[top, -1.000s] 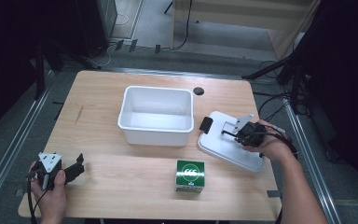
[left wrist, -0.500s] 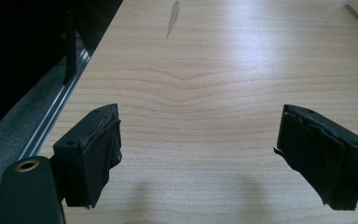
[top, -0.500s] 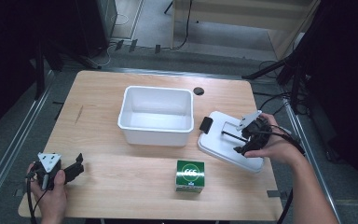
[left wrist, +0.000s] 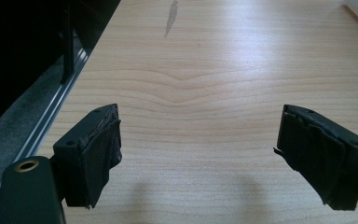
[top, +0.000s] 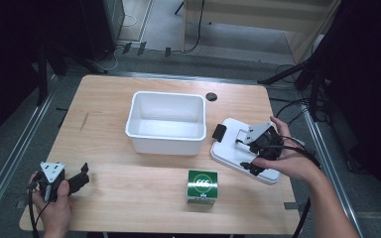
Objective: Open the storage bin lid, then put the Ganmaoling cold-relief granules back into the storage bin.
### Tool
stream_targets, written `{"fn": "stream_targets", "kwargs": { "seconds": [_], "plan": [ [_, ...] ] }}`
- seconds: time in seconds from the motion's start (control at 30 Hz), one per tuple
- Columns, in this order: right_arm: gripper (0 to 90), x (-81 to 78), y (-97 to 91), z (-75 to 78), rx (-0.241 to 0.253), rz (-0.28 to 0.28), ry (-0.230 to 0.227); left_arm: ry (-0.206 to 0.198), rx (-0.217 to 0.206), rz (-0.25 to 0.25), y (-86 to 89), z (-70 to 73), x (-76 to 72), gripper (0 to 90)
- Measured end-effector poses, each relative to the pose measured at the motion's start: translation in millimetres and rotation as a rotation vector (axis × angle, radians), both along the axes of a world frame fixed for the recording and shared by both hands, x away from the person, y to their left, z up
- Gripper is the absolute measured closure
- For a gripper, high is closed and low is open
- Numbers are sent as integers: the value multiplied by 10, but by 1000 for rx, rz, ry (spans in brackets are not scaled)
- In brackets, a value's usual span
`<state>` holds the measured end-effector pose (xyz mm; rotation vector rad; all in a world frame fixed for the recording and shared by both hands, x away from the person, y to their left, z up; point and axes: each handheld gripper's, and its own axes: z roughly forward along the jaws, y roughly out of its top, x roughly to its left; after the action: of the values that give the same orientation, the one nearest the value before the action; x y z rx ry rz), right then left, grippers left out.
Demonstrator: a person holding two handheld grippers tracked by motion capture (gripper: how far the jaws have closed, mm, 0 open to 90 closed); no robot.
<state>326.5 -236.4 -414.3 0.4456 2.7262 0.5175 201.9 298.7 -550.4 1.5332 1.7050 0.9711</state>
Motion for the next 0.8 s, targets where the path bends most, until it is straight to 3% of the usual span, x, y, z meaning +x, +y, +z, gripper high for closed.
{"fn": "stream_targets", "kwargs": {
  "seconds": [0.17, 0.4, 0.8],
  "plan": [
    [0, -69, 128, 13, -8, 36, -32, -1, -7, -2, 7, 1, -2, 141],
    [0, -209, 322, 18, 11, 117, 24, 0, -13, -6, 13, 2, 2, 141],
    [0, -382, 547, -26, 0, 188, 52, 1, -9, -1, 13, 2, 9, 140]
  ]
}}
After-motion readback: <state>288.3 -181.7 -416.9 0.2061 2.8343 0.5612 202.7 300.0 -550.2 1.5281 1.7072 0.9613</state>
